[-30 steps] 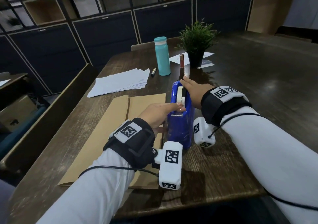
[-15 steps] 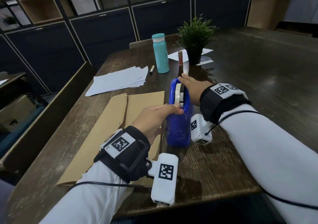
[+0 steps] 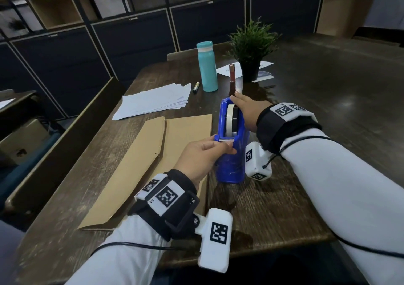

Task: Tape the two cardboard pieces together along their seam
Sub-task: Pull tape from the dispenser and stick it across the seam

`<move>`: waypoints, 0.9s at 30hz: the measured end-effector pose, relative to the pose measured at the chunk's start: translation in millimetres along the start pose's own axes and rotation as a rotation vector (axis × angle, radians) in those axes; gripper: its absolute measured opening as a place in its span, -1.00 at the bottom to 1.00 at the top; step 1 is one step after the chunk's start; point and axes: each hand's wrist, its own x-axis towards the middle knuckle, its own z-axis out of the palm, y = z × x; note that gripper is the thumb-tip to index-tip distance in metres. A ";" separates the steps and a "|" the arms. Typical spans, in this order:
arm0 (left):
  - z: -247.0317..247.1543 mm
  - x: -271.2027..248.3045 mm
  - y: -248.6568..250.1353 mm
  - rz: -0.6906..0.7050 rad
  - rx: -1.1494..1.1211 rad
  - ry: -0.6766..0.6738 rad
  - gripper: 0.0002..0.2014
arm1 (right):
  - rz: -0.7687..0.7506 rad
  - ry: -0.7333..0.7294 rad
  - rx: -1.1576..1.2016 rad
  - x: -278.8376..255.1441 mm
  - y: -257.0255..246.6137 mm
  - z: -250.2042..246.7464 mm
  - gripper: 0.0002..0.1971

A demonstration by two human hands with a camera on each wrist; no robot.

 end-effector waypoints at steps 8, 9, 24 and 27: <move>-0.4 0.0 -3.1 0.108 0.134 0.012 -0.79 | 0.007 0.013 0.019 0.9 -0.3 3.0 -0.03; -0.4 0.1 -3.0 0.118 0.155 0.012 -0.79 | 0.005 0.015 0.020 0.8 -0.4 3.5 -0.03; -89.2 -24.9 9.7 0.157 0.464 -0.003 -0.83 | 0.039 0.235 0.134 -20.8 2.5 -25.8 -0.20; -118.9 -32.6 13.7 0.116 0.453 0.066 -0.83 | -0.023 0.398 0.006 -50.1 -25.9 -50.5 -0.42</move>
